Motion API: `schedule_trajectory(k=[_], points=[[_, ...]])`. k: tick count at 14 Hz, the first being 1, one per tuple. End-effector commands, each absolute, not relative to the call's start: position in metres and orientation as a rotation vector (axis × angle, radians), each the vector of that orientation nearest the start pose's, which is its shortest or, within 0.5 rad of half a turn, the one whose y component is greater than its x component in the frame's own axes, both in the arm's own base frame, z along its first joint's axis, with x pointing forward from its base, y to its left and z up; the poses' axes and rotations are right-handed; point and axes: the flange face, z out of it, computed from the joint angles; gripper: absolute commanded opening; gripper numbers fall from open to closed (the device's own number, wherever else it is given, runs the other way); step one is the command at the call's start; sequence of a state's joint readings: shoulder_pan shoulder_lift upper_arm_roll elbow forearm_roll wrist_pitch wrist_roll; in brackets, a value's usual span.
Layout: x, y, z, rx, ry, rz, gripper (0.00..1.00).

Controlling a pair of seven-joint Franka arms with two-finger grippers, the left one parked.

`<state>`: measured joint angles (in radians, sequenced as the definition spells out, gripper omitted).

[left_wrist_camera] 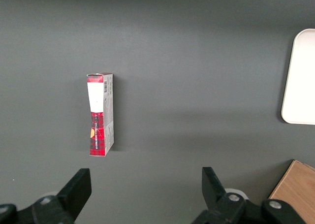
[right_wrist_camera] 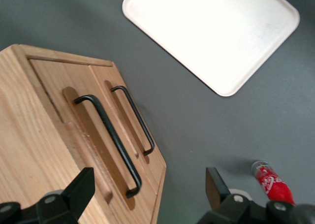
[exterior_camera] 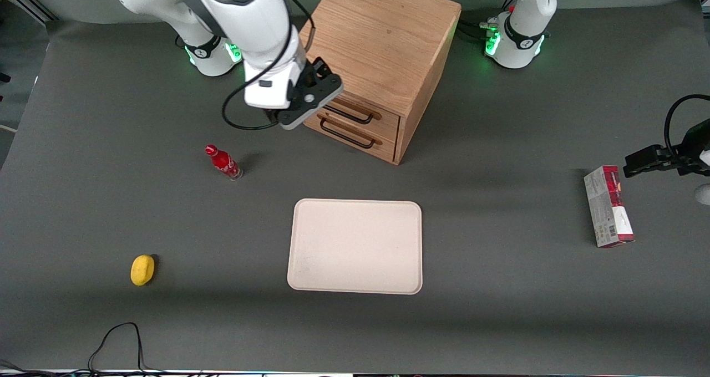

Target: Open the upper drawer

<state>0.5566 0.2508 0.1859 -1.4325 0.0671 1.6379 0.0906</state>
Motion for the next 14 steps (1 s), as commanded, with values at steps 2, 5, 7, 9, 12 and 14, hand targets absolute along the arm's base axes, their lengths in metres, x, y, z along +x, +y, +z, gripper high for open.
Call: schedule_trajectory(k=[2, 5, 7, 9, 12, 14], points=[[0.467, 0.45, 0.536, -2.815, -1.095, 0.13, 1.0], [0.466, 0.461, 0.507, -2.747, -1.252, 0.192, 1.0], [0.468, 0.465, 0.492, -2.703, -1.302, 0.23, 1.0], [0.467, 0.466, 0.481, -2.655, -1.33, 0.273, 1.0], [0.468, 0.462, 0.471, -2.618, -1.396, 0.305, 1.0], [0.469, 0.457, 0.461, -2.613, -1.407, 0.332, 1.0]])
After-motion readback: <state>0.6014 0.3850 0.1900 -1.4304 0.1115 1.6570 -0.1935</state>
